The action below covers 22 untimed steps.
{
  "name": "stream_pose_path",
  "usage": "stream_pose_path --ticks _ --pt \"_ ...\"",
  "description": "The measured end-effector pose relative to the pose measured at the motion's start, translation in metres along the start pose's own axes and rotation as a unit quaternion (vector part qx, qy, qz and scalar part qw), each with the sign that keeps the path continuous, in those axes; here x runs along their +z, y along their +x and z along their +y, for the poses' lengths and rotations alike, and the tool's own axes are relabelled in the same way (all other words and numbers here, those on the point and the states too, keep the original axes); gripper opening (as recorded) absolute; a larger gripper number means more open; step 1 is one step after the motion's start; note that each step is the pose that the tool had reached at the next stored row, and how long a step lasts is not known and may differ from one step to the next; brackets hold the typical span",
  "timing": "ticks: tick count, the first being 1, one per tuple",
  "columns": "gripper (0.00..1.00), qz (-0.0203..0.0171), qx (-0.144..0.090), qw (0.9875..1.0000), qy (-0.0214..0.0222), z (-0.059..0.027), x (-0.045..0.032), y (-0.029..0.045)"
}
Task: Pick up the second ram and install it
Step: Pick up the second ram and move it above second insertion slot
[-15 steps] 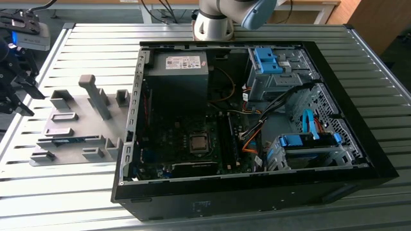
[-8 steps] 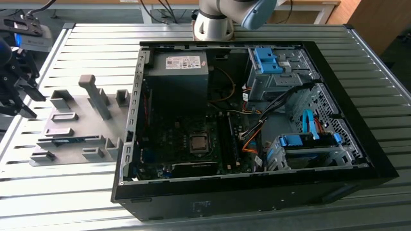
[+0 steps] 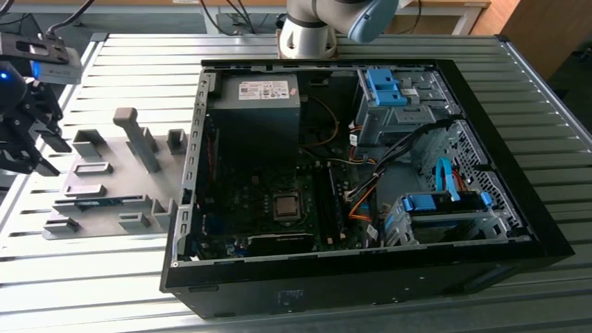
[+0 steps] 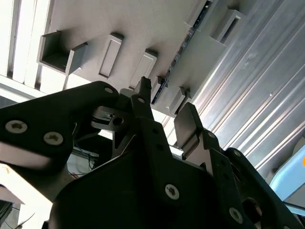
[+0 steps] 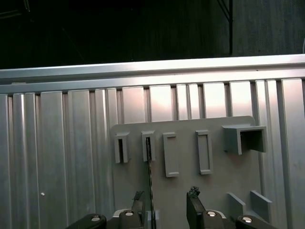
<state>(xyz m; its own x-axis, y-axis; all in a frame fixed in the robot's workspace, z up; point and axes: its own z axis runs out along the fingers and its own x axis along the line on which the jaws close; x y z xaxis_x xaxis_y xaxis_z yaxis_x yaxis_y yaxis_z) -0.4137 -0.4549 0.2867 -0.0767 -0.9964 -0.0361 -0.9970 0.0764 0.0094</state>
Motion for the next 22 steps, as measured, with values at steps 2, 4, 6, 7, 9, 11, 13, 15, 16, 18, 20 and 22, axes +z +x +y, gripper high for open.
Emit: stream_pose_path --ticks 2,4,6,7,9,11,13,15,16,18,20,22 --pt "0.47 0.0 0.0 1.0 0.0 0.0 0.0036 0.0001" --pt "0.47 0.0 0.0 1.0 0.0 0.0 0.0073 0.0005" --pt "0.47 0.0 0.0 1.0 0.0 -0.0003 0.0109 0.0018" --pt "0.47 0.0 0.0 1.0 0.0 -0.0003 0.0126 0.0026" --pt "0.47 0.0001 0.0 1.0 0.0001 -0.0003 0.0135 0.0032" --pt "0.47 0.0 0.0 1.0 0.0002 -0.0003 0.0136 0.0032" --pt "0.47 0.0 0.0 1.0 0.0003 -0.0003 0.0136 0.0032" --pt "0.47 0.0 0.0 1.0 0.0003 -0.0003 0.0136 0.0032" --pt "0.47 0.0 0.0 1.0 0.0003 -0.0003 0.0139 0.0033" --pt "0.47 -0.0001 0.0 1.0 0.0004 -0.0003 0.0149 0.0034" --pt "0.47 0.0 0.0 1.0 0.0003 -0.0004 0.0161 0.0036" --pt "0.47 0.0 0.0 1.0 0.0003 -0.0005 0.0177 0.0037"
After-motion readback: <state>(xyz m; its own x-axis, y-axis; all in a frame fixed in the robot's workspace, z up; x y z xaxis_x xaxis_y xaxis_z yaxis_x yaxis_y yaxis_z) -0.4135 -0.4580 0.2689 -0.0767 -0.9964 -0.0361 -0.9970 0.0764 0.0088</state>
